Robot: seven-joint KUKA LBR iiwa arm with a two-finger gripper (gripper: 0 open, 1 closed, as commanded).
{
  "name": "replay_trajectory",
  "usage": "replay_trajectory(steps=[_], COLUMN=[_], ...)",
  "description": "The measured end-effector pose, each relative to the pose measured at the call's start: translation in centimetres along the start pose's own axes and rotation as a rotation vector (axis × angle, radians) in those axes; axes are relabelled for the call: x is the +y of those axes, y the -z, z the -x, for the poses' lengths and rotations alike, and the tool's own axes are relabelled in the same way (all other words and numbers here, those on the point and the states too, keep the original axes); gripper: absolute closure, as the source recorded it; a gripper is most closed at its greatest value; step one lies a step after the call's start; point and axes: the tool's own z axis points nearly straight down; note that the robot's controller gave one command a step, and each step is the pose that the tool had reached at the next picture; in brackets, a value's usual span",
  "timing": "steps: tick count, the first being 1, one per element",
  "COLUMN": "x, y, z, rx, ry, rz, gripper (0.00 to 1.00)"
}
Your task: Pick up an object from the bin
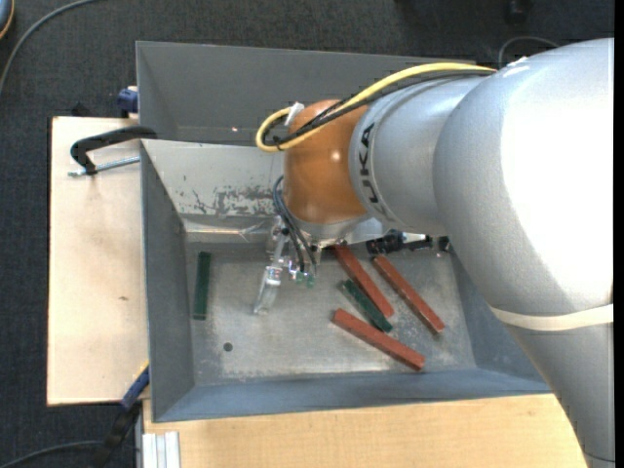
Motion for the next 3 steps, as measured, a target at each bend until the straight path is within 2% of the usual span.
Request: replay_trajectory(steps=[1,2,3], x=[-5.9,-10.1,-19.8], y=[6.9,-0.4,-0.2], z=[3.0,3.4,-3.0], rx=[-0.01,0.004,-0.002], ry=[-0.056,0.328,0.452], rz=[0.004,0.0,0.0], gripper=[0.0,0.0,0.0])
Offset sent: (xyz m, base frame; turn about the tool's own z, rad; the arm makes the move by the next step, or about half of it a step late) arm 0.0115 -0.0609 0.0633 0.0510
